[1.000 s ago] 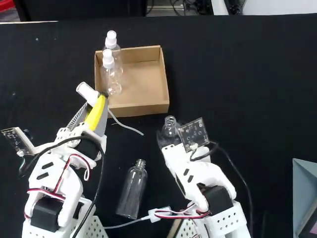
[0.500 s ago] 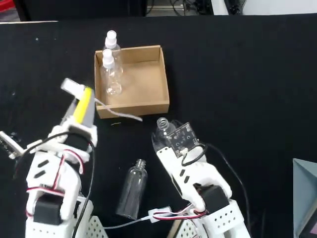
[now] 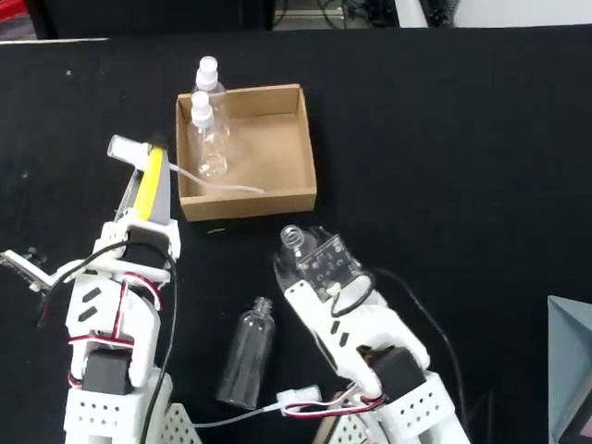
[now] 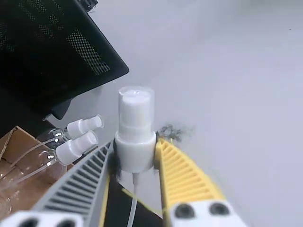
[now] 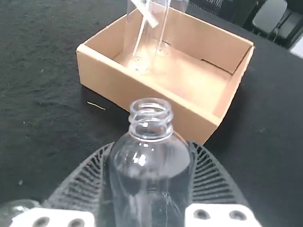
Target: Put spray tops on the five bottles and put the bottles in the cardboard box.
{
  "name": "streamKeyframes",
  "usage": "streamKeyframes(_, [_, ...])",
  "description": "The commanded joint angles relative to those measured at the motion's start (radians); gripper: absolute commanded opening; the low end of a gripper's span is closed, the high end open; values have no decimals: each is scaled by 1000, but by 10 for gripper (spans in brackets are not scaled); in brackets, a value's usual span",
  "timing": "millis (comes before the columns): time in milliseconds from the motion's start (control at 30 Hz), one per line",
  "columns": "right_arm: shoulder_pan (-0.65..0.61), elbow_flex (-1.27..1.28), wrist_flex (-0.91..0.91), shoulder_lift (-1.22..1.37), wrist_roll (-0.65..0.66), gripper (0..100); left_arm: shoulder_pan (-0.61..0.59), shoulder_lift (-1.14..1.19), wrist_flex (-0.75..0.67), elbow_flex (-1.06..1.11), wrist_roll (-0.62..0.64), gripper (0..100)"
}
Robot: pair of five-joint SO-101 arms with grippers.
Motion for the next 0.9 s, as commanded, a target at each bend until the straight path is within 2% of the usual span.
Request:
streamKeyframes(0, [-21,-5,-28,-102,75,114,18,-17,-23,-18,9,29])
streamKeyframes(233, [-14,-5,-29,-102,86,114,88,-17,-21,-18,-17,29])
streamKeyframes(367, [41,-5,-41,-102,89,116,124,-17,-20,-18,-58,29])
streamKeyframes(567, [66,-5,-51,-102,196,116,127,-17,-20,-18,-58,29])
streamKeyframes(867, [66,-5,-48,-102,196,116,127,-17,-18,-42,-58,29])
